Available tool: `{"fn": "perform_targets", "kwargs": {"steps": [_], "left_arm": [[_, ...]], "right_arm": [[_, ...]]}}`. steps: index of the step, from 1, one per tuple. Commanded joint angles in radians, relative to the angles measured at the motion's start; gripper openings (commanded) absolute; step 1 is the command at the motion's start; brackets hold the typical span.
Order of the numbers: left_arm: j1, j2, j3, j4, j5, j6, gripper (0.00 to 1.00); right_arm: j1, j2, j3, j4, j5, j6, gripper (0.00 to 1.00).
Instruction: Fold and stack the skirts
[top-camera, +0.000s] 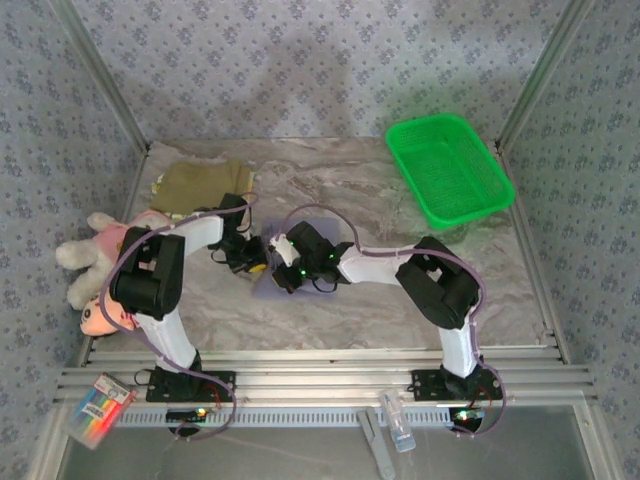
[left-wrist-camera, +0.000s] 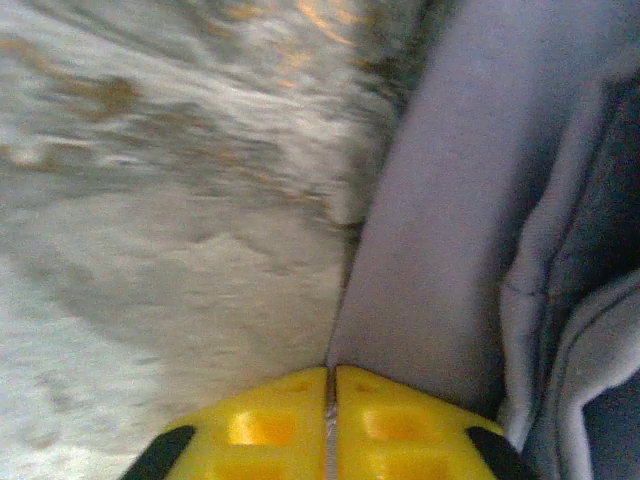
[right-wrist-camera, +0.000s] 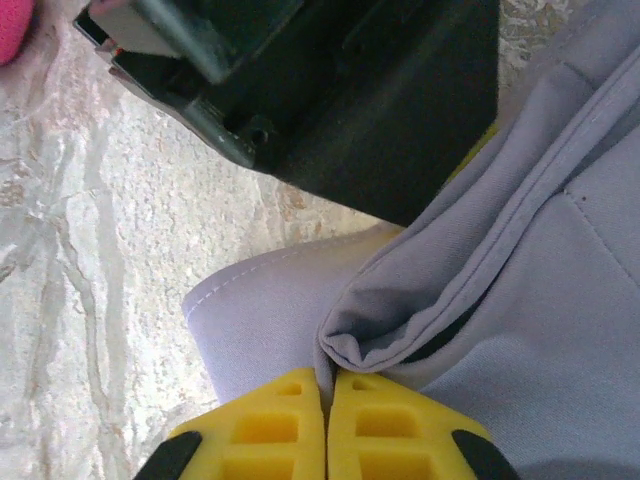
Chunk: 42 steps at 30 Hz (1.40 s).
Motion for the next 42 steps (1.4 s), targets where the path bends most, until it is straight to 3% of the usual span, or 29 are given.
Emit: {"fn": "perform_targets", "kwargs": {"steps": [1, 4, 6, 9, 15, 18, 22, 26, 30, 35, 36, 38, 42], "left_arm": [[0.020, -0.068, 0.040, -0.123, -0.107, 0.032, 0.16], [0.025, -0.121, 0.056, -0.181, -0.189, 0.033, 0.20], [0.025, -0.151, 0.070, -0.229, -0.259, 0.026, 0.20], [0.018, -0.187, 0.079, -0.237, -0.259, -0.002, 0.20], [-0.100, -0.197, 0.102, -0.088, -0.058, -0.123, 0.20], [-0.176, -0.159, 0.096, 0.016, 0.014, -0.199, 0.20], [-0.236, -0.079, 0.091, 0.026, -0.001, -0.201, 0.20], [-0.241, 0.010, 0.081, -0.033, -0.055, -0.142, 0.20], [-0.237, 0.078, 0.126, -0.116, -0.119, -0.040, 0.20], [-0.182, 0.144, 0.264, -0.204, -0.172, 0.098, 0.21], [-0.172, 0.146, 0.297, -0.228, -0.177, 0.123, 0.22], [-0.161, 0.116, 0.340, -0.250, -0.164, 0.155, 0.28], [-0.154, -0.005, 0.305, -0.203, -0.111, 0.141, 0.48]], "right_arm": [[-0.002, -0.044, 0.065, -0.074, -0.079, -0.006, 0.18], [-0.014, -0.121, 0.073, -0.146, -0.083, -0.041, 0.30], [-0.049, -0.169, 0.069, -0.192, -0.049, -0.061, 0.33], [-0.128, -0.176, 0.074, -0.256, 0.038, -0.090, 0.33], [-0.259, 0.033, 0.311, -0.528, 0.195, -0.126, 0.06], [-0.290, 0.139, 0.426, -0.622, 0.165, -0.132, 0.01], [-0.311, 0.232, 0.508, -0.727, 0.176, -0.078, 0.00], [-0.341, 0.204, 0.416, -0.753, 0.191, 0.045, 0.00], [-0.359, 0.091, 0.187, -0.702, 0.133, 0.167, 0.01], [-0.259, -0.109, -0.165, -0.360, -0.174, 0.511, 0.13], [-0.228, -0.155, -0.190, -0.295, -0.178, 0.558, 0.18], [-0.202, -0.243, -0.180, -0.316, -0.064, 0.561, 0.26], [-0.262, -0.326, -0.185, -0.307, 0.063, 0.394, 0.36]]}}
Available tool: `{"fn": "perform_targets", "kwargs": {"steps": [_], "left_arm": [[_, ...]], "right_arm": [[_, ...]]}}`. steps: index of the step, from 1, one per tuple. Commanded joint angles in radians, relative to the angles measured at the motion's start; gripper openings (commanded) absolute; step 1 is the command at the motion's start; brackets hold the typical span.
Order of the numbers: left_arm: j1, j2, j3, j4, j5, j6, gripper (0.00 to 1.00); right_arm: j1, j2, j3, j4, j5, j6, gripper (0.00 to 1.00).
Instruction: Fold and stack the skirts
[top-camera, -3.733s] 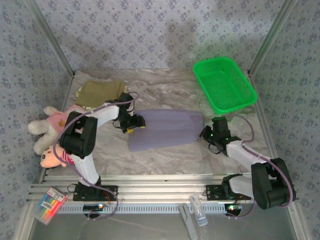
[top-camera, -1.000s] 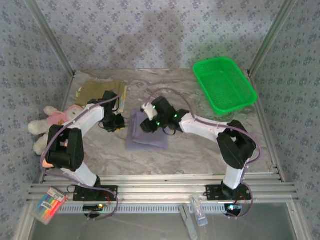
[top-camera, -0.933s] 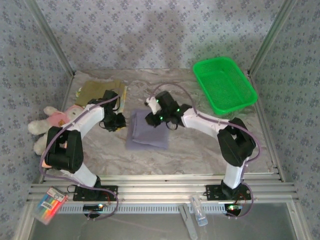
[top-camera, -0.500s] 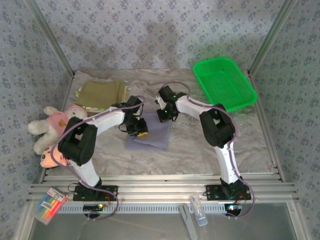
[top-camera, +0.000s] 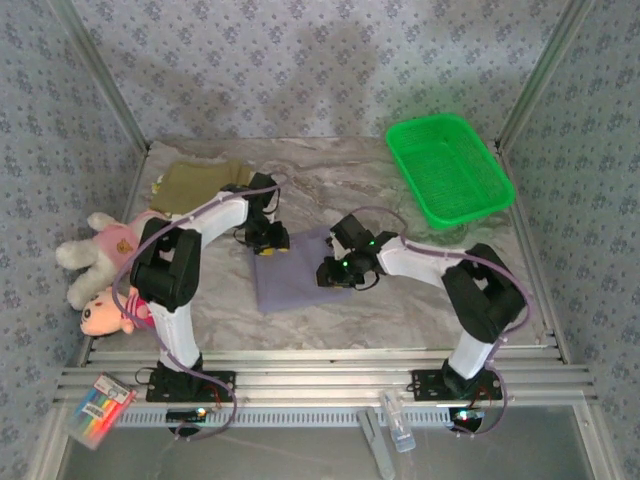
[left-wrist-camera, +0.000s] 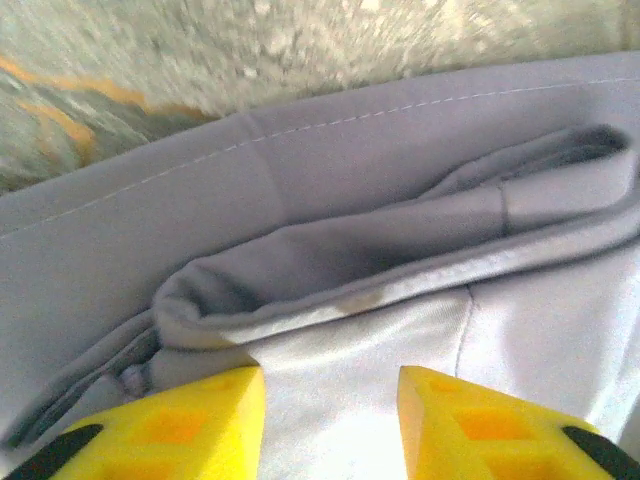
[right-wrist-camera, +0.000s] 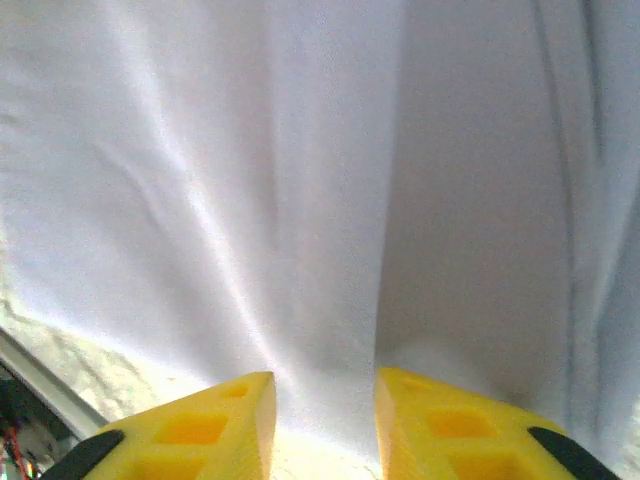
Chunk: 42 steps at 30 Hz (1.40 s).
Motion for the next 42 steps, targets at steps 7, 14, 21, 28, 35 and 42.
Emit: {"fn": "perform_targets", "kwargs": {"steps": [7, 14, 21, 28, 35, 42], "left_arm": [[0.033, -0.221, -0.194, 0.053, -0.015, -0.056, 0.59], [0.063, -0.222, -0.261, 0.082, 0.004, -0.061, 0.59], [0.085, -0.174, -0.292, 0.111, 0.006, -0.077, 0.55], [0.088, -0.157, -0.285, 0.139, 0.005, -0.090, 0.34], [0.112, -0.120, -0.270, 0.131, -0.011, -0.089, 0.43], [0.113, -0.259, -0.339, 0.177, 0.015, -0.058, 0.77]], "right_arm": [[-0.173, 0.116, 0.109, 0.033, -0.046, -0.361, 0.51], [-0.162, 0.212, 0.174, 0.049, -0.116, -0.414, 0.50], [-0.133, 0.236, 0.211, 0.074, -0.045, -0.401, 0.47], [-0.124, 0.205, 0.209, 0.097, -0.036, -0.401, 0.15], [-0.165, 0.246, 0.222, 0.144, 0.027, -0.258, 0.00], [-0.158, 0.324, 0.253, 0.087, 0.077, -0.201, 0.00]]}}
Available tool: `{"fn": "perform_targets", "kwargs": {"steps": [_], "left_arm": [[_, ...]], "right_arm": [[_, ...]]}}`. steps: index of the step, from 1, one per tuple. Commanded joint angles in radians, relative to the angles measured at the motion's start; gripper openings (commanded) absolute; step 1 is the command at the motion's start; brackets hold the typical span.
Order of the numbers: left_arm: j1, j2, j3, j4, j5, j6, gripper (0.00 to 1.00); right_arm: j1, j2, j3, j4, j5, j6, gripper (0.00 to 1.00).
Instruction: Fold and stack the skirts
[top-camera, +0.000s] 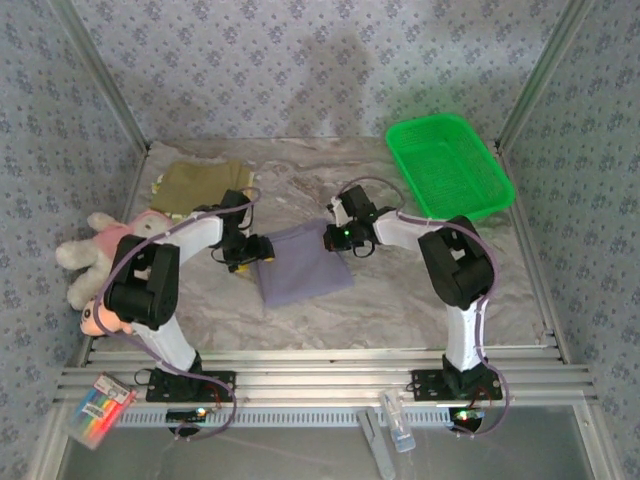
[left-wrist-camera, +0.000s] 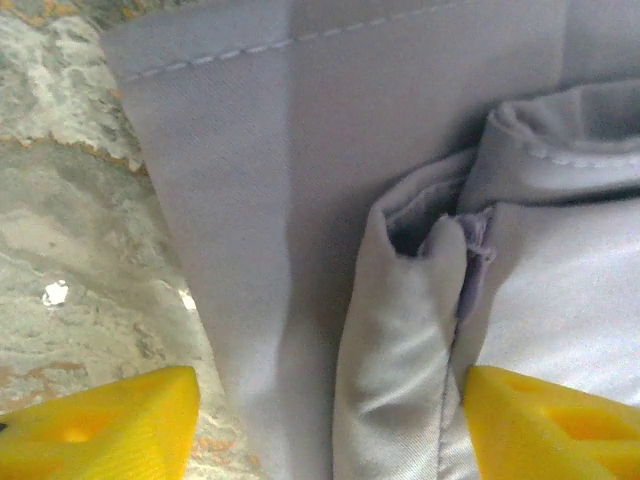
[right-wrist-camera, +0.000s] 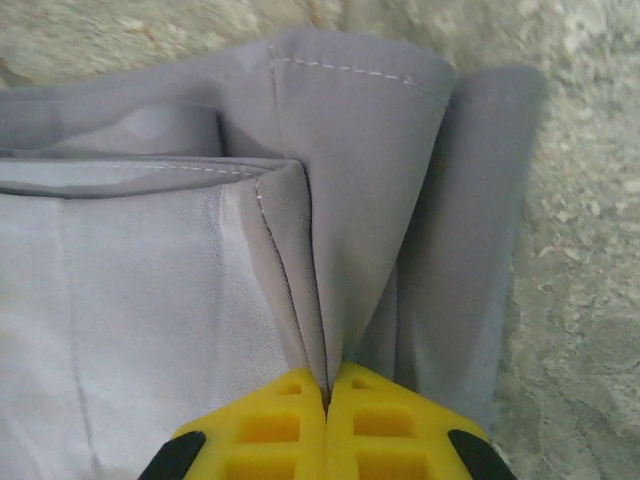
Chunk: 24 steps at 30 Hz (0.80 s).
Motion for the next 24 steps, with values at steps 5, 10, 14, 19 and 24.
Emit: {"fn": "perform_targets", "kwargs": {"steps": [5, 10, 14, 19, 24], "left_arm": [[0.002, -0.068, -0.097, 0.090, 0.098, -0.020, 0.77], [-0.001, -0.053, -0.118, 0.147, 0.132, -0.054, 0.76], [-0.001, -0.048, -0.134, 0.167, 0.138, -0.074, 0.75], [-0.009, -0.061, -0.174, 0.191, 0.150, -0.095, 0.72], [-0.009, -0.074, -0.202, 0.214, 0.153, -0.109, 0.68]], "right_arm": [[-0.008, 0.046, 0.007, -0.043, 0.059, 0.114, 0.00], [-0.008, 0.052, -0.012, -0.038, 0.063, 0.139, 0.00], [-0.008, 0.054, -0.023, -0.021, 0.057, 0.156, 0.00], [-0.009, 0.063, -0.027, -0.017, 0.056, 0.172, 0.00], [-0.018, 0.059, -0.039, 0.006, 0.036, 0.198, 0.00]]}}
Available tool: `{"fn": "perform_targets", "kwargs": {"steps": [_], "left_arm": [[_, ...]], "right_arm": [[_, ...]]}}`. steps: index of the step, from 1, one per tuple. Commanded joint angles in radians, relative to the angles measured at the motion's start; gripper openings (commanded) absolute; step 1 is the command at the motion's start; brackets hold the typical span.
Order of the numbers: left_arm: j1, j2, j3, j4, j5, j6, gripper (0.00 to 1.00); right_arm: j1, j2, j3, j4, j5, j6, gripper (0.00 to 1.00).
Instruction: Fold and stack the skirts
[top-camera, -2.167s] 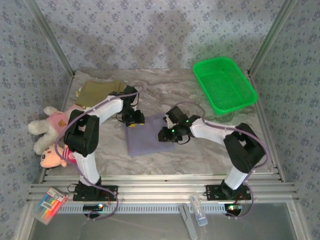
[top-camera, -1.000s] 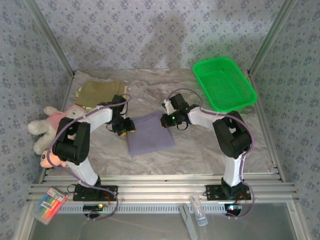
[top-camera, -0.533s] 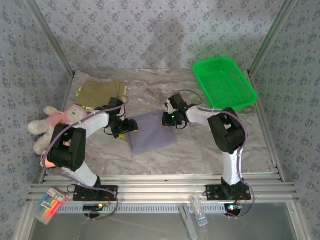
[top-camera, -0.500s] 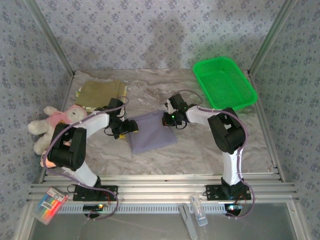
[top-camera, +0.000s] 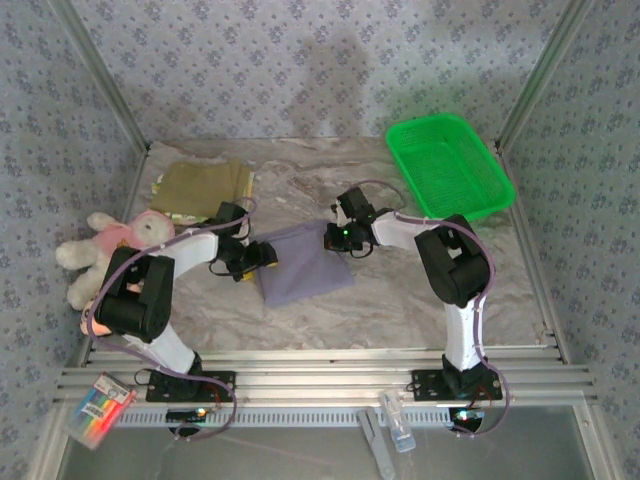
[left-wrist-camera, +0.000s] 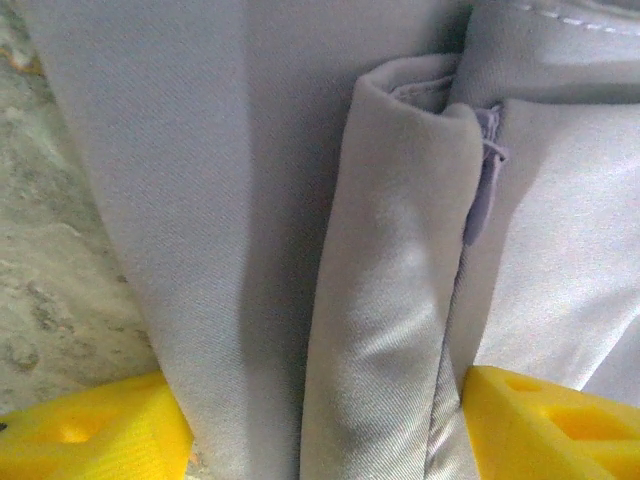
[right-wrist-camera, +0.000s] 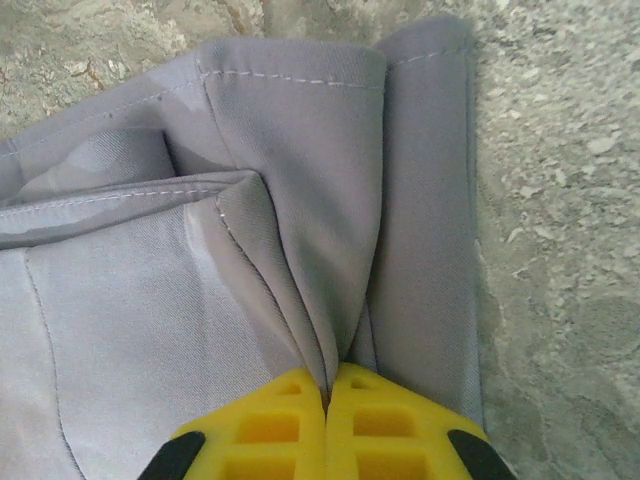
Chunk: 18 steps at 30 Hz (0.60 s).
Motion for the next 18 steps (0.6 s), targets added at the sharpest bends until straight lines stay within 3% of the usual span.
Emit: {"fn": "perform_targets", "kwargs": {"steps": [1, 3, 7, 13, 18], "left_arm": [[-0.008, 0.002, -0.029, 0.015, 0.033, -0.019, 0.68], [-0.007, 0.009, -0.023, 0.005, 0.022, -0.011, 0.66], [-0.002, 0.016, -0.013, -0.017, -0.001, 0.007, 0.63], [0.000, 0.039, -0.003, -0.017, 0.013, 0.014, 0.57], [0.001, 0.043, 0.008, -0.024, 0.016, 0.019, 0.56]], "right_arm": [[-0.017, 0.024, -0.055, 0.004, -0.005, 0.028, 0.00], [-0.018, -0.021, -0.084, 0.031, -0.038, 0.001, 0.09], [-0.013, -0.142, -0.079, -0.021, 0.010, -0.113, 0.28], [-0.005, -0.124, 0.029, -0.143, -0.010, -0.299, 0.30], [0.005, -0.057, 0.112, -0.189, -0.025, -0.353, 0.31]]}}
